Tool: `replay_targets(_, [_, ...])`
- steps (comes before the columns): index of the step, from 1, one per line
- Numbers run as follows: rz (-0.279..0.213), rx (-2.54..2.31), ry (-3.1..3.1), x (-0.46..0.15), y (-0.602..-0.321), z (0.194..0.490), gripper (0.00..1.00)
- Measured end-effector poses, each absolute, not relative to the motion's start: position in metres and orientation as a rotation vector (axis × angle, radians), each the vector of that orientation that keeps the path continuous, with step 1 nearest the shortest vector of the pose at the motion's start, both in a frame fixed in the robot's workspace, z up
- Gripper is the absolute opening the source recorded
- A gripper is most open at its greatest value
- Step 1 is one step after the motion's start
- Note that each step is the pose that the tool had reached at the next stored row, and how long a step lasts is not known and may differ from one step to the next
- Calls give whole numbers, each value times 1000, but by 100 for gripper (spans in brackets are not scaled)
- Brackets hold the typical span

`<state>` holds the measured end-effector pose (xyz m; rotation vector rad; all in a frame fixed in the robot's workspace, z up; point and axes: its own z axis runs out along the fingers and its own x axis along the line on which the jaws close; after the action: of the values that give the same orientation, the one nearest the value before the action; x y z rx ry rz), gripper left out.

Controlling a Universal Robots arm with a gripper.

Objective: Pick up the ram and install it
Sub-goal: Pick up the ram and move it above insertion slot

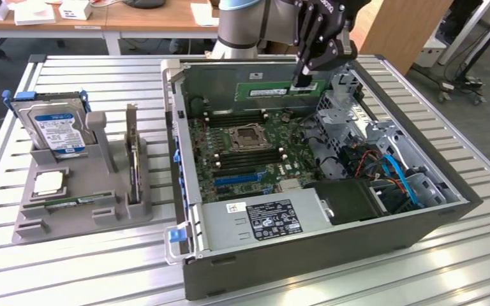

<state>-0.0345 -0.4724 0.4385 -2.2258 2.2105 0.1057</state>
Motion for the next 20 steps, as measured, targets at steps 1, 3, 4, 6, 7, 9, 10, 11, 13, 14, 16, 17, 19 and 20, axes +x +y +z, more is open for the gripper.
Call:
replay_targets(1, [106,-2226,2210,-34,-470,438,11])
replay_targets(3, [106,-2225,2210,-34,-466,437,11])
replay_targets(4, [107,-2225,2210,-34,-464,437,11])
replay_targets(6, [107,-2225,2210,-34,-460,436,11])
replay_targets(7, [107,-2225,2210,-34,-458,435,11])
replay_targets(9, [108,-2225,2209,-34,-454,434,11])
replay_targets(10, [108,-2225,2209,-34,-452,434,11])
replay_targets(11, [108,-2224,2209,-34,-450,433,11])
replay_targets(13, [109,-2224,2209,-34,-446,432,11])
replay_targets(14, [109,-2224,2209,-34,-444,432,11])
replay_targets(16, [110,-2224,2208,-34,-440,431,11])
replay_targets(17, [110,-2224,2208,-34,-438,430,11])
replay_targets(19, [111,-2223,2208,-34,-434,429,11])
replay_targets(20, [111,-2223,2208,-34,-433,429,11])
